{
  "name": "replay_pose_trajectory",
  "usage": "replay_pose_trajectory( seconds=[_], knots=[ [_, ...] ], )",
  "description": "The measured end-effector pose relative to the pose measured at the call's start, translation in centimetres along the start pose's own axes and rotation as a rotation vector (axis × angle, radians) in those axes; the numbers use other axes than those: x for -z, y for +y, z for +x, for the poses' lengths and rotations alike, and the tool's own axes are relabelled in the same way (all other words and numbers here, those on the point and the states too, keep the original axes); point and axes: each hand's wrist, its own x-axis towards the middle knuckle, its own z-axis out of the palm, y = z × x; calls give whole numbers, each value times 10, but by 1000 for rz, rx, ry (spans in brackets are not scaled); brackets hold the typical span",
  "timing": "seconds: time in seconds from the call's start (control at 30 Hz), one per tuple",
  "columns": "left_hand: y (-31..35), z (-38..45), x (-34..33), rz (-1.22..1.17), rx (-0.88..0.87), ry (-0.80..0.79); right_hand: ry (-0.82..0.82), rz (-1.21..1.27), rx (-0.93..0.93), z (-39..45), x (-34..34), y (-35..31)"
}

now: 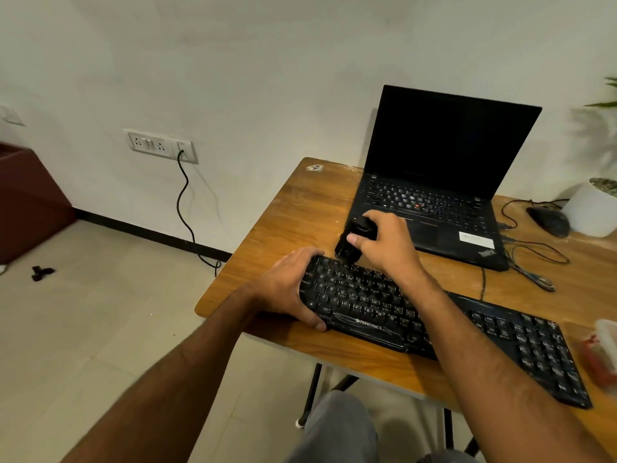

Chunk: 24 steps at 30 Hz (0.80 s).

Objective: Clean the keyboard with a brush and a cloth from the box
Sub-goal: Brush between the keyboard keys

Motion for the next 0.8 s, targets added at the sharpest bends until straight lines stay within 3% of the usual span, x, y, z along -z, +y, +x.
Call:
replay_pose_trajectory(
  seconds=[0.13, 0.3, 0.43, 0.6, 0.73, 0.8],
  knots=[
    [-2, 1, -1, 10, -14, 15, -76, -29, 30, -6, -3, -5],
    [-2, 1, -1, -7, -19, 7, -18, -11, 5, -1, 8, -8],
    [-5, 2, -2, -6, -24, 8, -116, -90, 59, -9, 12, -5],
    [-7, 3, -3, -32, -18, -16, 21, -23, -24, -9, 15, 4],
    [-9, 3, -3, -30, -26, -8, -100, -52, 37, -15, 18, 1],
    [-10, 3, -4, -34, -22, -9, -67, -50, 13, -15, 12, 1]
  ],
)
